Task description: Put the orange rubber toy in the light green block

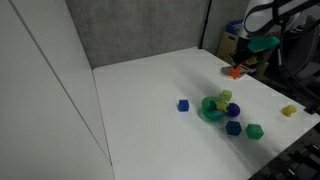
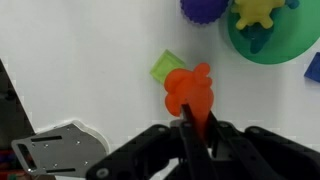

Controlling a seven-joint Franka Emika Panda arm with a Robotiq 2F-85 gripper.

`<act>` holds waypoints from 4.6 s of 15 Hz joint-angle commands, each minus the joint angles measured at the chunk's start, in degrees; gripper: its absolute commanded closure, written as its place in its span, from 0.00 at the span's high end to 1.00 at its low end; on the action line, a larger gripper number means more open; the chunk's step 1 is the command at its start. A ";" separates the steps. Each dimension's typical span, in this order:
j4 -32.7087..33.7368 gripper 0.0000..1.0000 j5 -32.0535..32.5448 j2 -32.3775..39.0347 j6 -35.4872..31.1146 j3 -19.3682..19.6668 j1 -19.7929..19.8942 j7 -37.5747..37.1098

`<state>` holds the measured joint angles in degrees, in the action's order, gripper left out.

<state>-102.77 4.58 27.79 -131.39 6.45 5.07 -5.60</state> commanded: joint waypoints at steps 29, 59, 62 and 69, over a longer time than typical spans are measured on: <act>7.25 0.04 -2.14 18.52 -12.38 3.25 -0.09 -5.43; -16.13 1.00 -2.03 -21.18 12.55 -4.15 -2.97 10.30; -17.84 1.00 -2.39 -27.56 16.44 -5.08 -3.68 12.43; -14.61 1.00 -2.35 -37.76 27.11 -6.31 -5.08 8.98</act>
<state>-118.70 1.77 -6.54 -108.02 0.51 0.15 5.08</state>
